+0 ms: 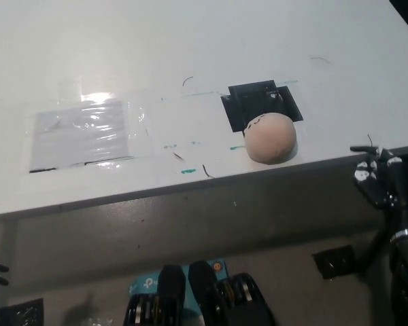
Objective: The robot uses its right hand to grab and squeeze a pink dumpling toy kept on the black mask on the desk
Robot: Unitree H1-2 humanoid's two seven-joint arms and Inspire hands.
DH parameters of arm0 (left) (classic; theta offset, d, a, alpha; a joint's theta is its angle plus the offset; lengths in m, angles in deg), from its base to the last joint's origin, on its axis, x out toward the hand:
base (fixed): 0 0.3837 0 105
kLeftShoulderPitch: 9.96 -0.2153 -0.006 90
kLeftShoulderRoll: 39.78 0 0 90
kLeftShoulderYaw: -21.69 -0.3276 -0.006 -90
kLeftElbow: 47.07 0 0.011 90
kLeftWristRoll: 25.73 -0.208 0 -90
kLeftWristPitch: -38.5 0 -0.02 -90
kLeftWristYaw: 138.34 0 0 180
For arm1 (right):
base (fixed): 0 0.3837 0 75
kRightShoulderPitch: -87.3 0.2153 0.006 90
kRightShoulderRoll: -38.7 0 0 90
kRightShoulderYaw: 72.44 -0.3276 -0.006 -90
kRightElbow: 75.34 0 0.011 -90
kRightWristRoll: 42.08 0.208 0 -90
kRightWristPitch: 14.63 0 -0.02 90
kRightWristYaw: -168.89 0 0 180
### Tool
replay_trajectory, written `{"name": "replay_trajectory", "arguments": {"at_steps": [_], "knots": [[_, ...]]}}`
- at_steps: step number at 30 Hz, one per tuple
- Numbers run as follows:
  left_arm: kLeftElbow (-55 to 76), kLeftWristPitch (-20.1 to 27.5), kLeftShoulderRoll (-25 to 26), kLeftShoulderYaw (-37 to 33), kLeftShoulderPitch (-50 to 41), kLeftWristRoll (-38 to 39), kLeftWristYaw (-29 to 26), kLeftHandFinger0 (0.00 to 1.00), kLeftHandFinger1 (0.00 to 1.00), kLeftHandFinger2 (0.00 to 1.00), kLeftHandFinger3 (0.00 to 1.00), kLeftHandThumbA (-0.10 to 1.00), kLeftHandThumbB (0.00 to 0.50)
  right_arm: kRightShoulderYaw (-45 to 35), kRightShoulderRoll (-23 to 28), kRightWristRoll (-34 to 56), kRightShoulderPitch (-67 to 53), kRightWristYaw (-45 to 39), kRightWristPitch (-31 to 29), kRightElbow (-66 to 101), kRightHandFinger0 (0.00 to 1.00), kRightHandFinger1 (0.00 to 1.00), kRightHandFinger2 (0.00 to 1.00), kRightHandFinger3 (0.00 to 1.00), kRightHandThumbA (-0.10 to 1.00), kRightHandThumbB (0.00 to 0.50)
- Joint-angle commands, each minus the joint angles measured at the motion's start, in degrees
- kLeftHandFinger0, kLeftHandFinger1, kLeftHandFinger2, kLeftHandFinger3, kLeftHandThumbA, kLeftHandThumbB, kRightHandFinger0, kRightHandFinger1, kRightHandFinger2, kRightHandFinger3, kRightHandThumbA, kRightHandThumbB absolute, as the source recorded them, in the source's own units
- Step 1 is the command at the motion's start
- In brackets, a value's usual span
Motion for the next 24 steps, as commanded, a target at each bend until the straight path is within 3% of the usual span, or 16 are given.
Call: {"name": "replay_trajectory", "arguments": {"at_steps": [1, 3, 4, 6, 7, 8, 9, 10, 11, 12, 14, 16, 17, 19, 21, 24], "knots": [[0.48, -0.20, 0.87, 0.68, 0.69, 0.75, 0.71, 0.03, 0.23, 0.36, 0.42, 1.00, 0.498, 1.97, 2.12, -1.39, 6.50, -2.11, 0.29, 4.55, 0.03, 0.07, 0.32, 0.69, -0.07, 0.090], [0.32, -0.52, 0.89, 0.51, 0.86, 0.69, 0.73, 0.02, 0.23, 0.37, 0.43, 1.00, 0.489, 3.45, 3.18, -1.67, 8.21, -3.86, 0.65, 5.48, 0.07, 0.12, 0.37, 0.72, -0.09, 0.086], [0.45, -0.63, 0.88, 0.60, 0.81, 0.88, 0.83, 0.02, 0.22, 0.38, 0.43, 1.00, 0.488, 5.70, 4.69, -2.99, 10.44, -6.01, 1.85, 6.06, 0.25, 0.34, 0.51, 0.79, -0.07, 0.099], [0.52, -0.65, 0.90, 0.68, 0.74, 0.97, 0.80, 0.01, 0.22, 0.38, 0.43, 1.00, 0.489, 6.55, 5.19, -2.77, 10.90, -5.96, 2.15, 6.05, 0.27, 0.37, 0.53, 0.80, -0.06, 0.100], [0.73, -0.45, 1.03, 0.44, 0.63, 0.60, 0.74, 0.01, 0.22, 0.37, 0.43, 1.00, 0.491, 9.45, 7.40, -4.17, 13.38, -9.28, 4.36, 6.13, 0.47, 0.56, 0.72, 0.94, 0.02, 0.125], [0.85, -0.31, 0.86, 0.73, 0.56, 0.94, 0.73, 0.00, 0.20, 0.36, 0.42, 1.00, 0.489, 10.83, 8.25, -5.00, 14.39, -10.47, 6.78, 6.84, 0.64, 0.70, 0.81, 1.00, 0.13, 0.168], [0.86, -0.30, 0.85, 0.77, 0.55, 0.97, 0.73, 0.00, 0.20, 0.36, 0.42, 1.00, 0.489, 11.44, 8.66, -4.75, 14.57, -10.35, 7.30, 6.98, 0.66, 0.71, 0.82, 1.00, 0.15, 0.164], [1.24, -1.40, 0.66, 1.01, 0.55, 1.29, 0.51, 0.02, 0.21, 0.36, 0.42, 1.00, 0.489, 13.43, 9.78, -4.89, 16.48, -12.79, 8.96, 6.99, 0.92, 0.95, 1.00, 1.00, 0.21, 0.207], [1.22, -1.07, 0.64, 0.79, 0.53, 1.10, 0.63, 0.02, 0.22, 0.36, 0.42, 1.00, 0.496, 14.53, 10.27, -5.79, 16.74, -12.62, 8.89, 7.37, 1.00, 1.00, 1.00, 1.00, 0.23, 0.227], [1.17, -1.17, 0.63, 0.85, 0.56, 1.23, 0.73, 0.02, 0.23, 0.37, 0.42, 1.00, 0.495, 15.42, 10.35, -6.58, 17.36, -12.36, 8.17, 6.99, 1.00, 1.00, 1.00, 1.00, 0.23, 0.245], [0.42, -0.85, 0.85, 0.81, 0.85, 1.35, 1.15, 0.03, 0.24, 0.37, 0.42, 1.00, 0.500, 17.68, 10.23, -8.17, 18.98, -12.62, 9.18, 6.03, 1.00, 1.00, 1.00, 1.00, 0.38, 0.303], [0.47, -0.93, 0.92, 0.83, 0.91, 1.36, 1.16, 0.03, 0.24, 0.37, 0.42, 1.00, 0.500, 17.96, 10.32, -8.12, 19.12, -12.56, 9.40, 6.03, 1.00, 1.00, 1.00, 1.00, 0.39, 0.306], [0.58, -1.40, 0.99, 0.67, 1.04, 1.08, 0.92, 0.03, 0.24, 0.37, 0.41, 1.00, 0.500, 19.12, 10.17, -9.34, 19.92, -12.70, 9.74, 5.21, 1.00, 1.00, 1.00, 1.00, 0.49, 0.385], [0.56, -1.07, 0.87, 0.74, 1.07, 1.18, 0.94, 0.03, 0.24, 0.37, 0.41, 1.00, 0.500, 21.09, 9.89, -11.44, 21.24, -12.75, 9.90, 3.20, 1.00, 1.00, 1.00, 1.00, 0.56, 0.461], [0.71, -1.10, 1.07, 0.51, 1.01, 0.92, 1.03, 0.03, 0.24, 0.38, 0.41, 1.00, 0.500, 22.10, 9.69, -12.48, 21.76, -12.46, 8.97, 1.54, 1.00, 1.00, 1.00, 1.00, 0.62, 0.498], [1.15, -1.57, 0.91, 0.71, 1.07, 1.05, 0.73, 0.03, 0.24, 0.36, 0.39, 1.00, 0.493, 24.24, 8.77, -15.84, 22.71, -9.93, 6.68, -3.25, 1.00, 1.00, 1.00, 1.00, 0.73, 0.500]]}}
